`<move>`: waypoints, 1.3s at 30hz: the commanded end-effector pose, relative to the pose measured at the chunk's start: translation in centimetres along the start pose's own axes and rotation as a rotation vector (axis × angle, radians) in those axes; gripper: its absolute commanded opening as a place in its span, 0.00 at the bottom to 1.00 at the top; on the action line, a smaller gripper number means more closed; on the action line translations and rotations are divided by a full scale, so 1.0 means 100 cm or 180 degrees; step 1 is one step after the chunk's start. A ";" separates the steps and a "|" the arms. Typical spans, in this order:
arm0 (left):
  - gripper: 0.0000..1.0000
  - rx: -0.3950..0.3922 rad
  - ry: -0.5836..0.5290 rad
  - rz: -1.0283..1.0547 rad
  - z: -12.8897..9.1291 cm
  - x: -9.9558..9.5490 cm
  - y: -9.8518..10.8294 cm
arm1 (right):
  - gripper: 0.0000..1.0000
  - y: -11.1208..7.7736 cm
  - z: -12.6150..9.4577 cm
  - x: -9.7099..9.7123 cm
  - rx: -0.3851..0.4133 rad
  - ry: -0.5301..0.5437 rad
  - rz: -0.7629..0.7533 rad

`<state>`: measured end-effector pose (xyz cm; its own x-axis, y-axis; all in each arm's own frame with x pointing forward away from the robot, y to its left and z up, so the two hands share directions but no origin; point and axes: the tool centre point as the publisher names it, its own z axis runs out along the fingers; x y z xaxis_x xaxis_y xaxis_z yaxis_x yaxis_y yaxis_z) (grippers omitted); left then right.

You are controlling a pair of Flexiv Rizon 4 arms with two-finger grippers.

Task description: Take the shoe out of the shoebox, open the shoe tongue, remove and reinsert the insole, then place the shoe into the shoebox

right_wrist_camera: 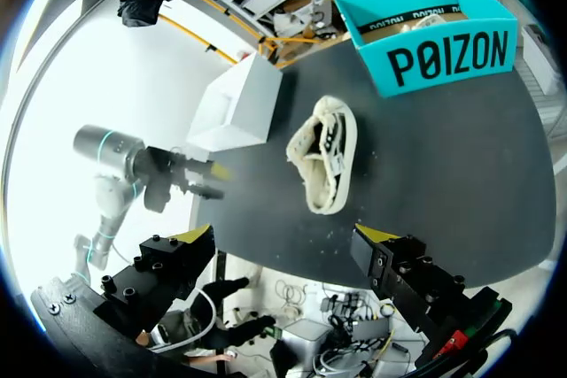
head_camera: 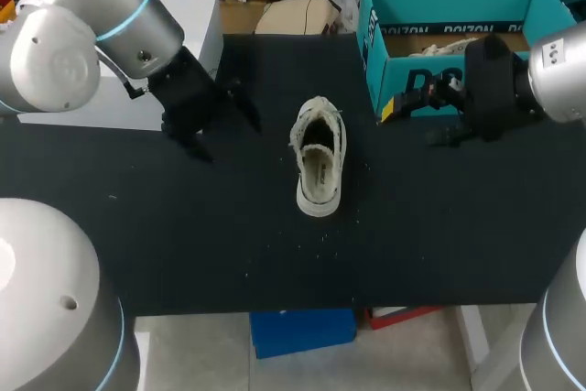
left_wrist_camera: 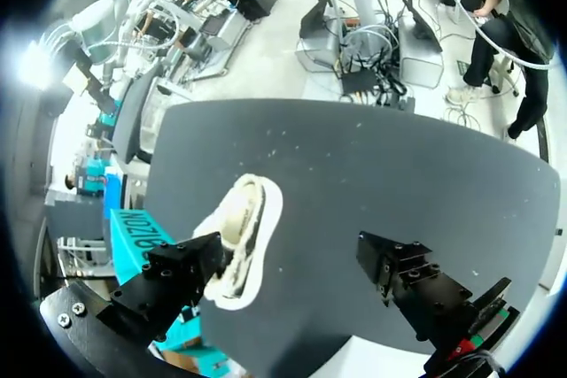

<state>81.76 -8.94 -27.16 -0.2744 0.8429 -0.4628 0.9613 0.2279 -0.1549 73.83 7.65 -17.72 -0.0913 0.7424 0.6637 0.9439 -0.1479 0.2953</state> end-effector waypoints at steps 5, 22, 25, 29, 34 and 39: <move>1.00 0.0401 -0.0156 -0.0621 0.003 0.007 -0.010 | 1.00 -0.001 0.000 0.000 -0.0001 -0.0006 0.0001; 1.00 0.0866 -0.1068 -0.3396 -0.041 0.058 0.017 | 1.00 -0.001 0.000 0.000 -0.0001 -0.0006 0.0001; 1.00 0.0921 -0.1227 -0.3622 -0.040 0.067 0.023 | 1.00 -0.001 0.000 0.000 -0.0001 -0.0006 0.0001; 1.00 0.1103 -0.1469 -0.3982 -0.039 0.073 0.032 | 1.00 -0.001 0.000 0.000 -0.0001 -0.0006 0.0001; 1.00 0.1292 -0.1510 -0.4093 -0.042 0.064 0.039 | 1.00 -0.001 0.000 0.000 -0.0001 -0.0006 0.0001; 1.00 0.1292 -0.1510 -0.4093 -0.042 0.064 0.039 | 1.00 -0.001 0.000 0.000 -0.0001 -0.0006 0.0001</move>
<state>84.10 -0.62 -26.48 -0.9805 0.1019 -0.1678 0.1960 0.5522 -0.8103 73.83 7.65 -17.72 -0.0912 0.7424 0.6637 0.9439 -0.1479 0.2952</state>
